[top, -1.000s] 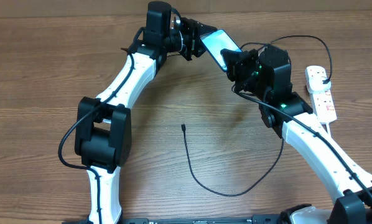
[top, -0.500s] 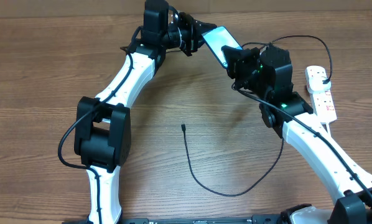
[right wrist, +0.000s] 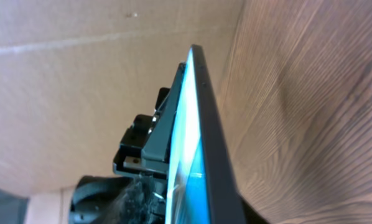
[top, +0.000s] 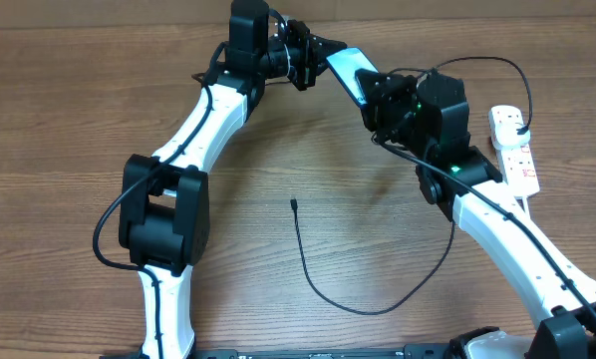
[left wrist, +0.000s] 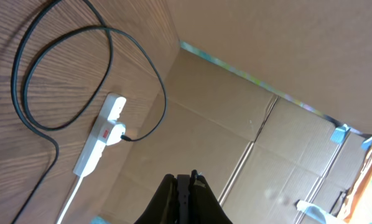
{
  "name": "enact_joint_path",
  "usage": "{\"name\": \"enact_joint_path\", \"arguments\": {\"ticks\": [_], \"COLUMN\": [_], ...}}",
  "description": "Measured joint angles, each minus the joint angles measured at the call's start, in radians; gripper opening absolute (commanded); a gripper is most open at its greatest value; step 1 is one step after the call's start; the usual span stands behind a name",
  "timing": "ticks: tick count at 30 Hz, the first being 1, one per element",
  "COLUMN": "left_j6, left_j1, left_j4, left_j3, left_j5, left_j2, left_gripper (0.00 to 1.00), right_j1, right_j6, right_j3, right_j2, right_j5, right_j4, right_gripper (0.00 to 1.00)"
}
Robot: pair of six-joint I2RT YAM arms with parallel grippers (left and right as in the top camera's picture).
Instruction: Plug charger to phone and switch on socket
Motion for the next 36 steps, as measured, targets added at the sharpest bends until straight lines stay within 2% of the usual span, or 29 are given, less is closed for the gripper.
{"name": "enact_joint_path", "arguments": {"ticks": [4,9,13,14,15,16,22,25,30,36], "left_j6": [0.031,0.11,0.172,0.19,0.198,0.223,0.37,0.432,0.483,0.494], "left_j1": [0.0,0.005,0.027,0.037,0.042,0.06,0.146,0.185,0.227,0.233], "left_j4": [-0.003,-0.007,-0.008,-0.008,-0.008,-0.011,-0.016,-0.016,-0.015,-0.015], "left_j3": [0.0,0.0,0.0,0.0,0.0,0.0,0.0,0.0,0.0,0.0], "left_j5": [0.0,0.002,0.035,0.045,0.052,0.071,0.202,0.271,0.356,0.394], "left_j2": [0.0,0.0,0.0,0.0,0.0,0.0,0.0,0.0,0.0,0.0], "left_gripper": [0.04,0.04,0.04,0.04,0.04,0.04,0.04,0.04,0.04,0.04], "right_j1": [0.0,0.0,0.0,0.0,0.0,0.0,0.0,0.0,0.0,0.0], "right_j6": [-0.016,-0.049,-0.16,-0.195,-0.234,-0.284,-0.602,-0.71,-0.806,-0.844], "right_j3": [0.0,0.0,0.0,0.0,0.0,0.0,0.0,0.0,0.0,0.0], "right_j2": [0.0,0.0,0.0,0.0,0.0,0.0,0.0,0.0,0.0,0.005], "right_j5": [0.0,0.026,0.059,0.067,0.074,0.077,0.019,-0.001,-0.015,-0.031], "right_j4": [-0.002,-0.056,-0.097,-0.105,-0.114,-0.123,-0.214,-0.268,-0.301,-0.315], "right_gripper": [0.55,0.56,0.58,0.63,0.74,0.78,0.79,0.79,0.77,0.75]}}
